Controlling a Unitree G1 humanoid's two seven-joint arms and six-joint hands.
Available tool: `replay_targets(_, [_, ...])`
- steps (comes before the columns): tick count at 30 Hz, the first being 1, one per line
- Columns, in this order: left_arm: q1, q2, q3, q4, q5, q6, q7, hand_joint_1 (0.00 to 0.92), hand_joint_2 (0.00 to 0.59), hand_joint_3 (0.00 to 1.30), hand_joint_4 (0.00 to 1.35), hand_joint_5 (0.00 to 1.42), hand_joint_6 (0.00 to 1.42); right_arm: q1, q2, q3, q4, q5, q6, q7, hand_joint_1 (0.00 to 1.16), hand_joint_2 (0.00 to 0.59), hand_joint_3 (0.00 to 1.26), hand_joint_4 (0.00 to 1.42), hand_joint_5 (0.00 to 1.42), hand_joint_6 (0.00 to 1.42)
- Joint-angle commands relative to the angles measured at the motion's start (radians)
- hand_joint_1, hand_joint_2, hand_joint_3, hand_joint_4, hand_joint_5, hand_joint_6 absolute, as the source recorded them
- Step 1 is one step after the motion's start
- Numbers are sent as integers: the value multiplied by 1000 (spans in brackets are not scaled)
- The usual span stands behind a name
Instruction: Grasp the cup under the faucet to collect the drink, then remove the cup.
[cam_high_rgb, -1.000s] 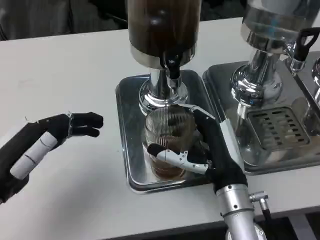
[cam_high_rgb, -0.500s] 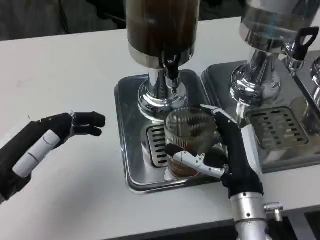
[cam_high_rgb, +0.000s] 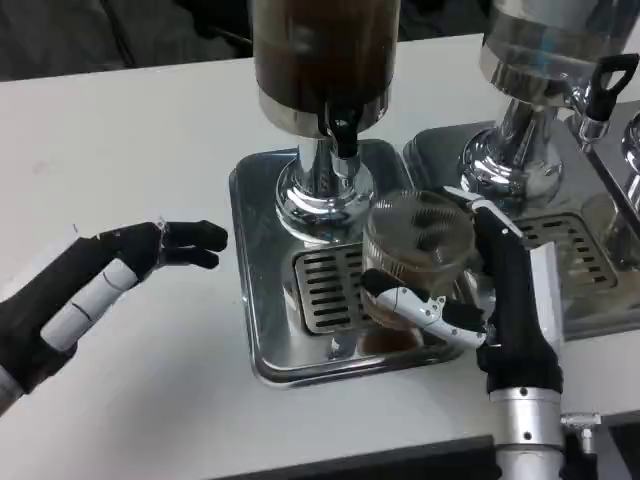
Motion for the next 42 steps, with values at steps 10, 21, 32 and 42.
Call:
replay_targets(10, [-20, 16, -24, -47, 78, -134, 26, 0, 139, 362, 257, 286, 193, 146, -39, -40, -265, 1, 64, 75, 1162, 99, 883, 1041, 1196, 1424])
replay_targets(21, [13, 45, -28, -98, 116, -233, 58, 0, 121, 317, 187, 209, 153, 213, -68, -55, -384, -12, 103, 117, 1162, 107, 885, 1041, 1196, 1424])
replay_targets(32, [80, 139, -14, -167, 200, -410, 119, 0, 94, 188, 28, 48, 56, 265, -92, -86, -525, 22, 134, 201, 1162, 109, 893, 1041, 1196, 1424])
replay_targets(42, [140, 218, -31, -229, 164, -473, 111, 0, 82, 173, 10, 35, 42, 349, -88, -105, -660, 64, 158, 267, 1162, 112, 895, 1053, 1196, 1424])
